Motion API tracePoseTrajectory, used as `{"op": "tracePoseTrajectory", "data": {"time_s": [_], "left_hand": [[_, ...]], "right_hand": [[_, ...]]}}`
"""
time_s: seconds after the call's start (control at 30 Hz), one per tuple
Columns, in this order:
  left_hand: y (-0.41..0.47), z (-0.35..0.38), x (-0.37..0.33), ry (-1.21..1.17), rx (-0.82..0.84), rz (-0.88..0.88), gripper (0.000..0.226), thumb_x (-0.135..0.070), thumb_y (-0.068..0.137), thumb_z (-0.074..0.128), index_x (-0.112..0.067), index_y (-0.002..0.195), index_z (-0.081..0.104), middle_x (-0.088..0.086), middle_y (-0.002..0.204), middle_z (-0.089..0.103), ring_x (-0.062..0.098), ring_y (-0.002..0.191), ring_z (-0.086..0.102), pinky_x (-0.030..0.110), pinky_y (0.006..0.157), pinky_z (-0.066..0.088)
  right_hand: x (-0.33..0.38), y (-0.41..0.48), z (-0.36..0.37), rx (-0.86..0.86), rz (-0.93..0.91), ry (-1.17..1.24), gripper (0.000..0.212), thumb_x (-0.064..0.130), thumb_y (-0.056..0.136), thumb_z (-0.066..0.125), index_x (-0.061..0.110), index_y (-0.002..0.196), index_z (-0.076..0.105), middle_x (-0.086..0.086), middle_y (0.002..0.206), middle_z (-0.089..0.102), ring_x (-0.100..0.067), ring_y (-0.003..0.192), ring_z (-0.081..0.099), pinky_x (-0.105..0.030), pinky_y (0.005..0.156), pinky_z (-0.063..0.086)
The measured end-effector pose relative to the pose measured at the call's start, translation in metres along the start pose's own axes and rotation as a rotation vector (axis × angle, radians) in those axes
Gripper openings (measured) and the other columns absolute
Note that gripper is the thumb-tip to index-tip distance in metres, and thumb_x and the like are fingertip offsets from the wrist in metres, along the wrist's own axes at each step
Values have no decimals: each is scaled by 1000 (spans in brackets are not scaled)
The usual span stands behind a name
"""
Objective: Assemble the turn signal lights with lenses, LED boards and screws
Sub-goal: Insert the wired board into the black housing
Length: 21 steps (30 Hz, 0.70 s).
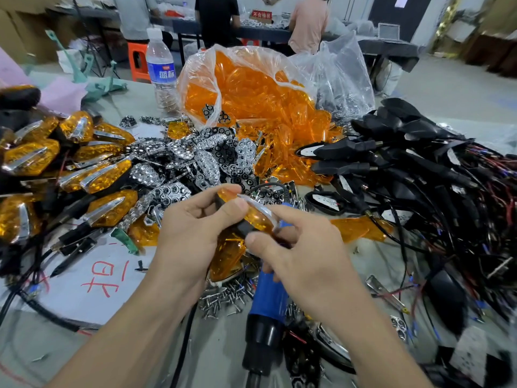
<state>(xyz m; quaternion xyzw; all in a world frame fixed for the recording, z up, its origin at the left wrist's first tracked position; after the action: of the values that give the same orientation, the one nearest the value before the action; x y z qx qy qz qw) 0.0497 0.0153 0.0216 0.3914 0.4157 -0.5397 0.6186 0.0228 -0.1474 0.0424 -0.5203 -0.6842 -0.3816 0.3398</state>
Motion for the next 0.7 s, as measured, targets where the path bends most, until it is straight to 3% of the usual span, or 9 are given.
{"op": "tracePoseTrajectory", "data": {"time_s": [0.1, 0.17, 0.23, 0.3, 0.37, 0.43, 0.5, 0.6, 0.7], "left_hand": [[7, -12, 4, 32, -73, -19, 35, -37, 71, 81, -16, 100, 81, 9, 98, 80, 19, 87, 76, 29, 76, 60], [8, -2, 6, -22, 109, -51, 34, -38, 88, 75, -14, 111, 76, 5, 102, 79, 19, 95, 74, 32, 83, 60], [7, 11, 7, -134, 294, -92, 48, -36, 90, 65, -8, 129, 63, 4, 103, 75, 17, 92, 70, 33, 83, 60], [9, 13, 8, -178, 292, -160, 60, -37, 92, 62, -3, 141, 54, 10, 108, 72, 19, 91, 69, 32, 77, 60], [13, 7, 8, -224, 200, -203, 57, -36, 95, 56, 0, 140, 55, 9, 105, 75, 18, 89, 73, 30, 73, 60], [15, -2, 7, -357, 96, -232, 48, -32, 92, 59, -3, 130, 62, 9, 106, 78, 18, 93, 77, 29, 73, 62], [18, -13, 3, -512, -5, -221, 38, -26, 93, 61, -7, 125, 62, 12, 114, 78, 22, 105, 76, 33, 78, 63], [20, -23, 1, -564, -101, -177, 36, -21, 94, 61, -8, 128, 58, 14, 119, 76, 26, 112, 74, 34, 86, 63], [20, -20, 4, -461, -110, -162, 35, -24, 93, 63, -10, 125, 61, 12, 119, 77, 23, 112, 74, 31, 90, 61]], "right_hand": [[-5, 2, -10, 22, 105, -61, 22, 30, 92, 71, 51, 91, 64, 4, 67, 73, -14, 49, 64, -40, 52, 59], [-4, 5, -13, 39, 151, 78, 13, 26, 98, 64, 34, 90, 69, -4, 65, 72, -16, 41, 59, -33, 41, 50], [2, 7, -7, 114, 184, 191, 25, 23, 105, 55, 11, 89, 71, -8, 63, 69, -18, 39, 56, -25, 36, 42], [8, 9, 3, 204, 232, 296, 35, 20, 108, 48, -1, 89, 68, -13, 64, 66, -19, 40, 55, -23, 35, 40], [15, 12, 8, 272, 265, 330, 36, 22, 109, 47, -3, 91, 66, -17, 67, 66, -23, 44, 59, -26, 38, 46], [23, 16, 2, 308, 225, 192, 32, 29, 106, 55, 4, 91, 70, -11, 69, 71, -23, 50, 65, -29, 46, 54], [24, 20, -15, 302, 140, -184, 20, 35, 99, 66, 18, 93, 74, -3, 71, 74, -18, 54, 66, -32, 55, 57], [13, 24, -50, 2, 96, -463, 13, 30, 99, 65, 25, 94, 77, 1, 72, 73, -18, 58, 61, -39, 63, 56], [24, 13, -67, -437, -139, -403, 19, 21, 98, 63, 23, 103, 81, 8, 67, 67, -21, 62, 54, -36, 65, 49]]}}
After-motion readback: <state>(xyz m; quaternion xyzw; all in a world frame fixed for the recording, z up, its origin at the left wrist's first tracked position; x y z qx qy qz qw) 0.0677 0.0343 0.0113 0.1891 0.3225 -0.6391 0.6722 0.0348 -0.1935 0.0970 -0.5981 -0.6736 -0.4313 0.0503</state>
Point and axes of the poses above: each hand's wrist, its own y-axis towards the middle knuckle, its own z-axis out of the palm, x = y × z, the point moved 7 cm from there along y, towards the middle knuckle
